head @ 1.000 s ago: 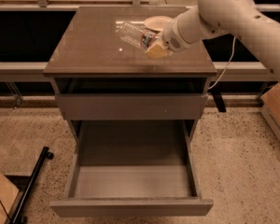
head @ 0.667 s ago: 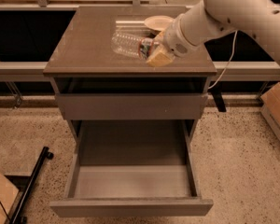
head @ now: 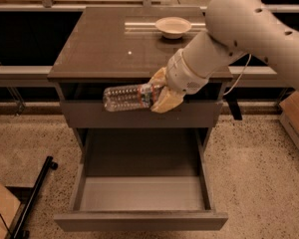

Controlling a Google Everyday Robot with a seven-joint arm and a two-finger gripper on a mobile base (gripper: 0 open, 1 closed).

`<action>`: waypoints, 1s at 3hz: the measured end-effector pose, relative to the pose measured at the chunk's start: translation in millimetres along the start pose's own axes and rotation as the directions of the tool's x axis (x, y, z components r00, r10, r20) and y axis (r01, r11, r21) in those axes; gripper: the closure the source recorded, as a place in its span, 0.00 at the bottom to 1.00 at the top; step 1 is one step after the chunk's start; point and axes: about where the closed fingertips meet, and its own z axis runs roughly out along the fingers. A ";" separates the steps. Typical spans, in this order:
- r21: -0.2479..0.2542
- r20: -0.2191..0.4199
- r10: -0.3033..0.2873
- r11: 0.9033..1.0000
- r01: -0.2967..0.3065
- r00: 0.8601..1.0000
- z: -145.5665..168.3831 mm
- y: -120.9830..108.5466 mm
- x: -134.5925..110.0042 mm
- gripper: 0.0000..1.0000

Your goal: Place water bottle into middle drawer

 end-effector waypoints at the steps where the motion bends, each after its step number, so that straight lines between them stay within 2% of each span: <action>1: -0.099 0.019 0.034 0.995 -0.032 0.999 38.2 38.6 13.5 1.00; 2: -0.114 0.014 0.035 0.993 -0.033 0.999 43.6 44.4 15.6 1.00; 3: -0.123 -0.023 -0.002 0.992 0.000 1.000 49.0 45.2 9.6 1.00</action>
Offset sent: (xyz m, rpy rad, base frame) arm -0.0244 0.0038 -0.0381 -0.0014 0.0846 0.0287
